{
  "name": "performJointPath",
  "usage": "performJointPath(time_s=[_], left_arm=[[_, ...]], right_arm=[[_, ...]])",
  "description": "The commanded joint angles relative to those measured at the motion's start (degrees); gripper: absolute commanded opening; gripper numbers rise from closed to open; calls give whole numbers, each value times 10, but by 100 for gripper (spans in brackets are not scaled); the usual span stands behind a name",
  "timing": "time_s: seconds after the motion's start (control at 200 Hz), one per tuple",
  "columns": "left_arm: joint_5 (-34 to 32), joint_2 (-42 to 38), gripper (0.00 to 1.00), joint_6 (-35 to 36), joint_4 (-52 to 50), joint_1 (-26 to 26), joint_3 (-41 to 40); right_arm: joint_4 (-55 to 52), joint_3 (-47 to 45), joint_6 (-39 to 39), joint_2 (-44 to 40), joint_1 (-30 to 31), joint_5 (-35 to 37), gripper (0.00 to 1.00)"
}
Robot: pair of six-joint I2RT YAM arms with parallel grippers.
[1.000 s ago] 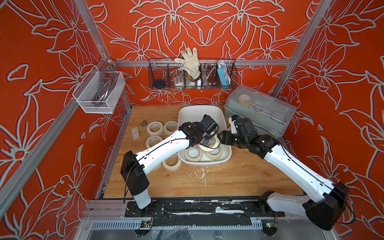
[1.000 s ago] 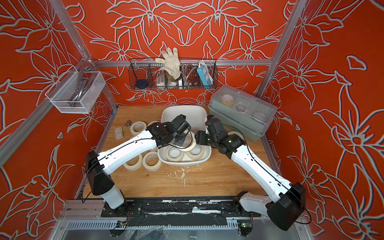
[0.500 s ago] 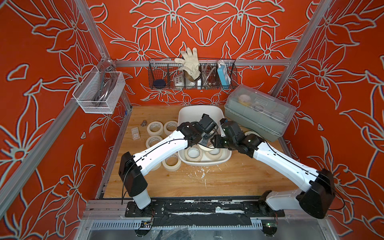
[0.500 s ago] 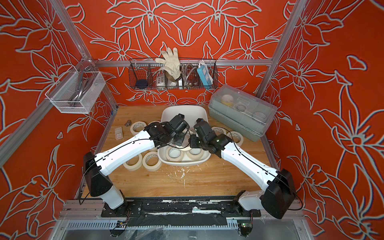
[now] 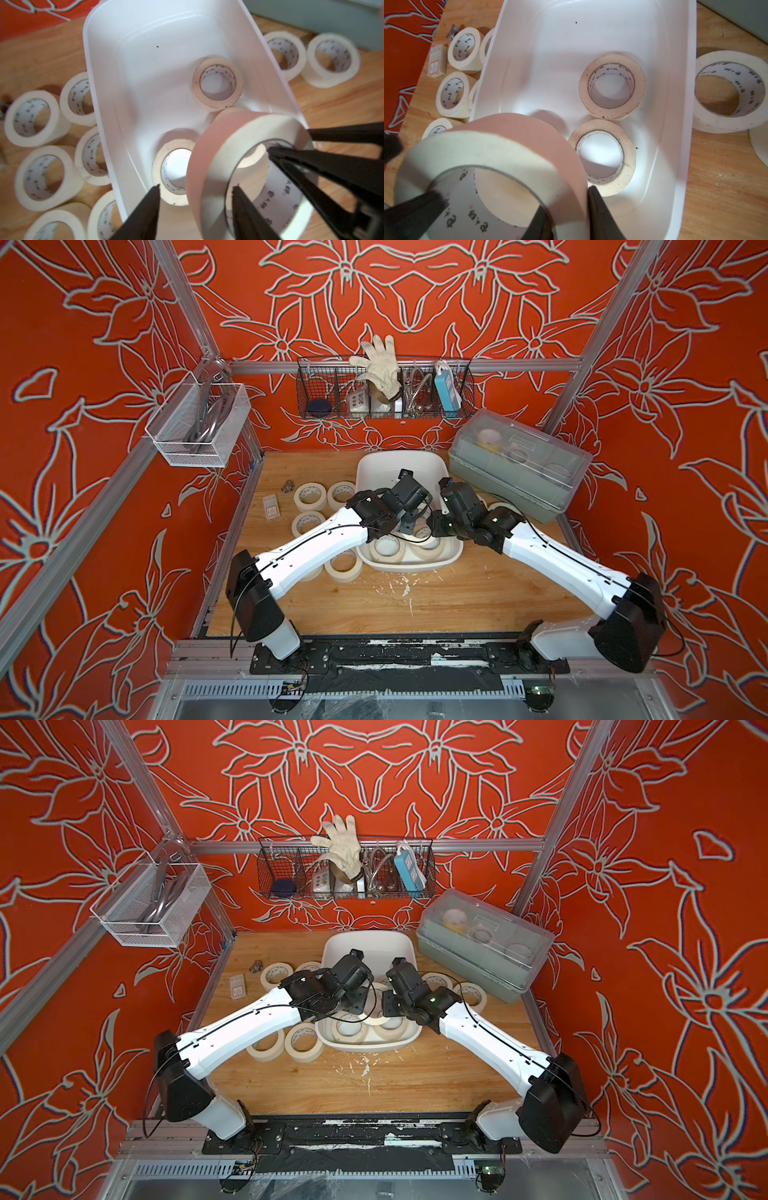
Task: Take out the art tape in the storage box
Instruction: Pick up the art tape from the storage box, then place the art tape at the center of the board.
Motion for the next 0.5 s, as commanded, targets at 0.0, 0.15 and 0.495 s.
performJointPath(time_s=[0.0,0.15,0.495], left_arm=[[2,-32,72,-17,26,2,-12],[0,-62,87,-31,40,4,-26],[-20,-139,99,-45,66,32,-83]], right_arm=[[-11,20,-32,-4,-5,19,0],[-40,36,-53,0,-19,25,0],[-105,47,-92,-44,-97,26,0]])
